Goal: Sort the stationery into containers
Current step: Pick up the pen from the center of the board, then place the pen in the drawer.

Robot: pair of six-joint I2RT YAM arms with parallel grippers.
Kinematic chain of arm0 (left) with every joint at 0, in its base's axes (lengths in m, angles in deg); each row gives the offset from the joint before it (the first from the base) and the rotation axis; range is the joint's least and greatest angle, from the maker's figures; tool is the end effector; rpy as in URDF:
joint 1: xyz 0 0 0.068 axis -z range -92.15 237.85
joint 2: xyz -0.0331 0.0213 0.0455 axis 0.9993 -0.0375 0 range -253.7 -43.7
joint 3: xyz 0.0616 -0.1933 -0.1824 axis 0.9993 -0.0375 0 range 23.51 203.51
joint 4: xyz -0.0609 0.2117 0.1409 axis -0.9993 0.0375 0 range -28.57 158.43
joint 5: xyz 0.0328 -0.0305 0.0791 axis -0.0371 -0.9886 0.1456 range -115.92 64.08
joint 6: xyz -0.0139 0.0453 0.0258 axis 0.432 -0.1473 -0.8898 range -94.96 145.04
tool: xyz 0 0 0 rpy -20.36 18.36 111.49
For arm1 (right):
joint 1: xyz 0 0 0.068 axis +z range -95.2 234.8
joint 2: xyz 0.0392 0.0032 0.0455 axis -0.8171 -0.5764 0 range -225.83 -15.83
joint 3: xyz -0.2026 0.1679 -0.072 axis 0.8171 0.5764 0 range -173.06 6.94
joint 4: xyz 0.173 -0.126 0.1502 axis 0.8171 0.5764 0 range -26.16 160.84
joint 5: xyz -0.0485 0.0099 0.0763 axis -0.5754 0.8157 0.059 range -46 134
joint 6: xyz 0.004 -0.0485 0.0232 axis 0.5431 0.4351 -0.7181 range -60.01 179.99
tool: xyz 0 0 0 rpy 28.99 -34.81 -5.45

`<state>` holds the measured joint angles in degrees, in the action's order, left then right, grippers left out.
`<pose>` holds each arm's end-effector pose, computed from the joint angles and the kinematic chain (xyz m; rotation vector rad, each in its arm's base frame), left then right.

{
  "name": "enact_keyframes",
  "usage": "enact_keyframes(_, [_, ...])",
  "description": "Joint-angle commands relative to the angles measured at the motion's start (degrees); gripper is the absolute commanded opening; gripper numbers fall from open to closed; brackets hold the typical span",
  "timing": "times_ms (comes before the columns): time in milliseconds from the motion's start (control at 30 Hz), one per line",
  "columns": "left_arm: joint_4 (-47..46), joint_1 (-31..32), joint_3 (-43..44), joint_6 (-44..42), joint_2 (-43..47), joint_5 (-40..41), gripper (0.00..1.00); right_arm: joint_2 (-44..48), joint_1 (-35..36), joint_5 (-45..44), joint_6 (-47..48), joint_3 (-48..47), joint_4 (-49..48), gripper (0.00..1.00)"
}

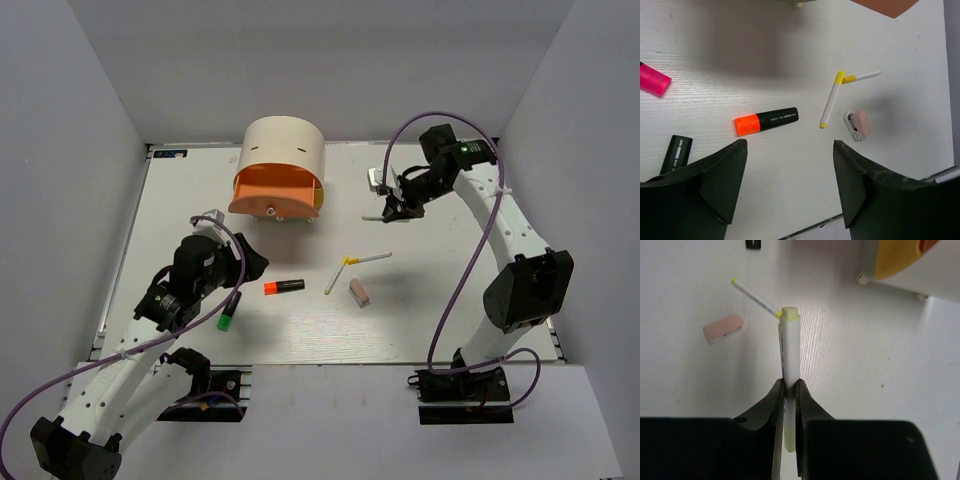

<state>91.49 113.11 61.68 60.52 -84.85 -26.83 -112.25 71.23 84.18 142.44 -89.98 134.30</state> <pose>0.1453 -0.0692 0.2746 -0.1880 2.2073 -0.6229 0.3088 0.1149 0.3429 -1.9478 1.4601 0.5112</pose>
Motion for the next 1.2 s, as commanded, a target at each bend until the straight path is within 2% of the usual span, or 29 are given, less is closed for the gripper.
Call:
enact_keyframes(0, [-1.5,-0.2,0.0,0.2,0.3,-0.9,0.81,-1.5,2.1,6.4,-10.7,-5.2,-0.5,0.00])
enact_keyframes(133, [-2.0,-0.2,0.0,0.2,-0.2,-0.9,0.90,-2.3,3.8,8.2,-17.1,-9.9,-4.7,0.00])
enact_keyframes(433, [-3.7,-0.2,0.0,0.2,-1.3,-2.0,1.00,-2.6,6.8,9.8,-29.8,-13.5,-14.3,0.00])
enact_keyframes(867, [-5.4,-0.2,-0.6,-0.4,-3.4,-3.0,1.00,-6.6,13.7,13.6,-49.4,-17.8,-30.5,0.00])
enact_keyframes(1100, [-7.0,-0.2,-1.2,-0.4,-4.6,-4.1,1.00,-10.1,17.1,10.5,-58.5,-16.6,-45.8,0.00])
enact_keyframes(1167, [-7.0,-0.2,-1.2,-0.4,-4.6,-4.1,1.00,-12.5,17.3,10.0,-60.0,-18.5,-47.1,0.00])
